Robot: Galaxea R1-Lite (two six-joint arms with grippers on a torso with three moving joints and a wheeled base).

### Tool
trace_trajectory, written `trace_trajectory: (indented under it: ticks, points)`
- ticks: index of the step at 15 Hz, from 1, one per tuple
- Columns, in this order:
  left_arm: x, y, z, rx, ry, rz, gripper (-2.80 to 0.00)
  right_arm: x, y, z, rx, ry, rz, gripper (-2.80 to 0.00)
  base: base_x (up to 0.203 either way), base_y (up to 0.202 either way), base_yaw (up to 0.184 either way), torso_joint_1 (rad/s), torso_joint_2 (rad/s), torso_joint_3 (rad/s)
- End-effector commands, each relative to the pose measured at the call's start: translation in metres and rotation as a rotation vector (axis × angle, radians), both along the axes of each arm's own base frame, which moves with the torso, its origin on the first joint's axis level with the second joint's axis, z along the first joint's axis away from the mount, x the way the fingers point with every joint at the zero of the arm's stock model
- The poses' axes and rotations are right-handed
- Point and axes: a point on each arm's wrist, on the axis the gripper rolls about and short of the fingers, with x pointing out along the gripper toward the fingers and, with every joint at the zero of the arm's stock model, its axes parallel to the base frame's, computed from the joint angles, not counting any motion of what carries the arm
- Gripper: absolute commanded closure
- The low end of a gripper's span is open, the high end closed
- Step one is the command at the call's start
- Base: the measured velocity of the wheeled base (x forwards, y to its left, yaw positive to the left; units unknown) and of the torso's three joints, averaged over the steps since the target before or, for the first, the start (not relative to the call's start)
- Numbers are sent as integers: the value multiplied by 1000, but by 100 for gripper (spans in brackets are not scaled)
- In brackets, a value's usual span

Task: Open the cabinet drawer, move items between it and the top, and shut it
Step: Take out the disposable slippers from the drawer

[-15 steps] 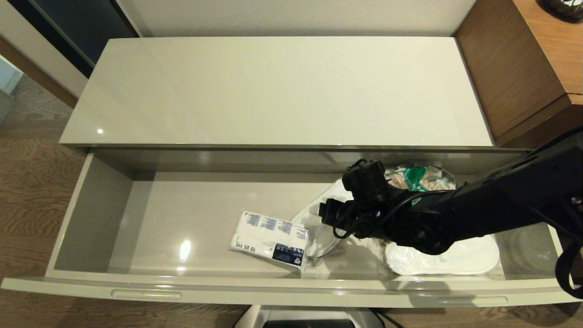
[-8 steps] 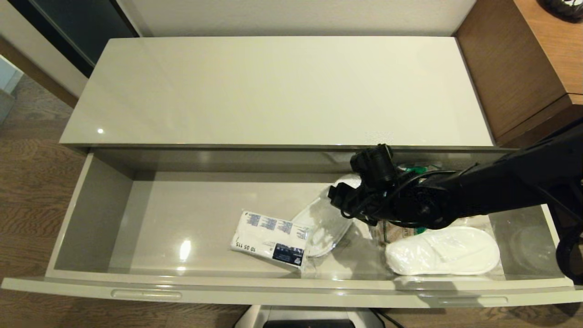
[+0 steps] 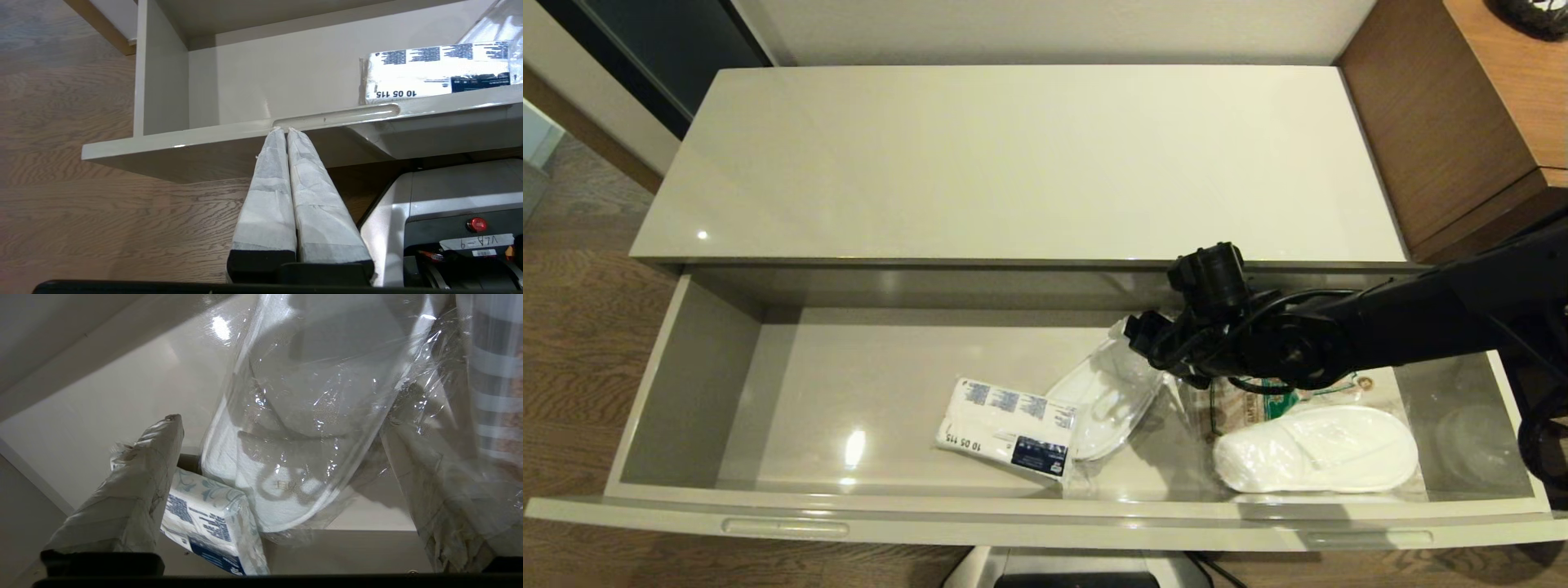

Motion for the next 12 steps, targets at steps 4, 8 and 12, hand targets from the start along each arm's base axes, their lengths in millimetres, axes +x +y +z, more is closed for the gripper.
trace_trajectory:
  ticks: [4,8,12]
  points:
    - [0,0,0,1,1,-1,0,6,-2,-1,8,-10,-16,-280,0,0,0,0,0,0]
    - [0,0,0,1,1,-1,0,9,-2,-1,6,-18,-23,-280,0,0,0,0,0,0]
    - [0,0,0,1,1,-1,0,15,-5,-9,-8,-10,-37,-280,0,0,0,0,0,0]
